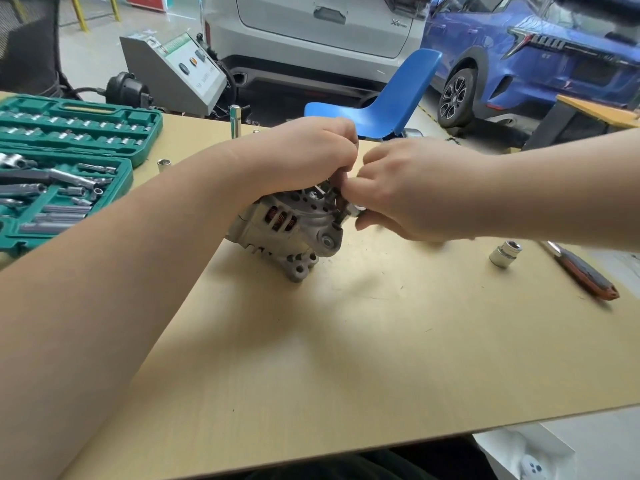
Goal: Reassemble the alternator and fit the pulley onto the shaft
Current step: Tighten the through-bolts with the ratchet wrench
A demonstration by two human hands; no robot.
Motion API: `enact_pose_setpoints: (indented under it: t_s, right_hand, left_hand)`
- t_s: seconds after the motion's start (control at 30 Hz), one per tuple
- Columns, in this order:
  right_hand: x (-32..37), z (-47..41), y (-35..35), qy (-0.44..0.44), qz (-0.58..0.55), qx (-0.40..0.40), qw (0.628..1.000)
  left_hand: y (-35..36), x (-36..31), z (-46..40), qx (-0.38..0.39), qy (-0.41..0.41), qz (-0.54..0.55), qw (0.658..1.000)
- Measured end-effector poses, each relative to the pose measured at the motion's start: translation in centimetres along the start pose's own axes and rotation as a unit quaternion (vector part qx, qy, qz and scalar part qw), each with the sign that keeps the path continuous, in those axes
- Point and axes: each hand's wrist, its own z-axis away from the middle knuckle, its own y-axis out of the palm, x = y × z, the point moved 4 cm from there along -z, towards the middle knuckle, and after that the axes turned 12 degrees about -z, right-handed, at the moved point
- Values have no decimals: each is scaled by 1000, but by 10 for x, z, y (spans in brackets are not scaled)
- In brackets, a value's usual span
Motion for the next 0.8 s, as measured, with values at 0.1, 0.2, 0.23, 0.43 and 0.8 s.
enact_pose_setpoints:
  t_s: [0.1,0.2,0.23,0.43,0.8]
  right_hand:
    - [-2,1,-5,-111,30,-45,992]
    - [-10,0,6,112,-51,3,992]
    - [-13,0,11,205,-131,-8,970]
    - [-14,-5,11,378,-337,-25,862]
    - [-6,1,2,26,-34,-28,999]
  left_hand:
    - [1,0,0,-6,2,3,1000]
    - [1,1,0,-1,-5,11,1000]
    - [1,1,0,4,-7,15,1000]
    - [-1,-2,1,8,-2,1,1000]
    - [0,-1,1,-1,-2,2,1000]
